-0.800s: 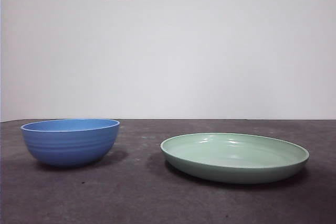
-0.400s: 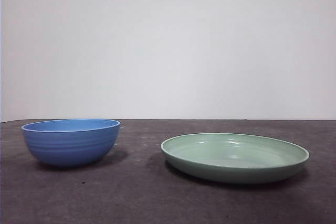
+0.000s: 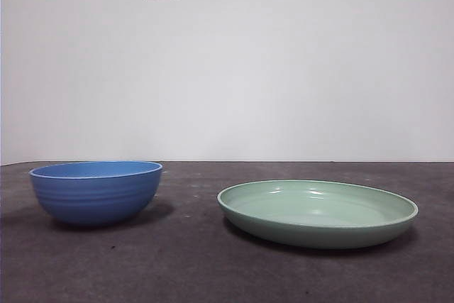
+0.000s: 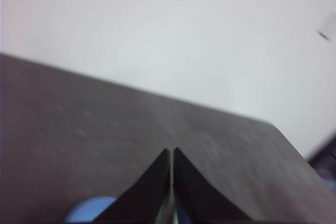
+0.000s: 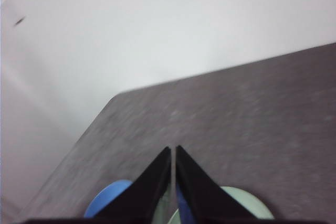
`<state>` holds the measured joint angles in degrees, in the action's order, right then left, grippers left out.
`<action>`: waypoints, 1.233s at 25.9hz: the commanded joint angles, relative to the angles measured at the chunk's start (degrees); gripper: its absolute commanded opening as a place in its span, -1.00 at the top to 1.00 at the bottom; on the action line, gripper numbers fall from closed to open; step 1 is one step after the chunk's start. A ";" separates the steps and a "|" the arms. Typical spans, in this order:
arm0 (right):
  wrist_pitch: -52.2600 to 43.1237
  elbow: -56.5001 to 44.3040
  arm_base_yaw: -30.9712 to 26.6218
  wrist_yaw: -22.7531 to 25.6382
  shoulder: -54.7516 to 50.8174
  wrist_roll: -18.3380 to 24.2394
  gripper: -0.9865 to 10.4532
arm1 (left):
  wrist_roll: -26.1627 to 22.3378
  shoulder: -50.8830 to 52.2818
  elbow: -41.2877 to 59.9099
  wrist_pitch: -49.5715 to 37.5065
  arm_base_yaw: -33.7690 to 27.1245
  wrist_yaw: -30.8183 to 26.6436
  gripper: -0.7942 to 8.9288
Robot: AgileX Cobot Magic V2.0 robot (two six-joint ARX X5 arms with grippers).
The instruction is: Pick up the blue bowl, put it on the green plate, put it on desk
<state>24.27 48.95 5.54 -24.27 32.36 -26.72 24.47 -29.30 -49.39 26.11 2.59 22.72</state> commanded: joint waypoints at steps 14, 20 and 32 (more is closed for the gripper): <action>7.17 10.58 5.88 -12.83 12.04 11.85 0.81 | -2.69 -9.66 -6.19 1.46 2.32 10.58 0.81; 13.35 10.58 6.71 -12.81 12.11 16.59 0.81 | -5.64 -9.77 -6.19 4.57 3.17 10.58 0.77; 13.97 10.58 6.71 -12.04 12.13 16.87 0.20 | -10.60 -9.79 -6.19 7.28 4.83 10.56 -0.08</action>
<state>38.57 58.54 11.99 -36.51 44.25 -10.46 15.38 -38.85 -54.39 34.06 7.20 33.01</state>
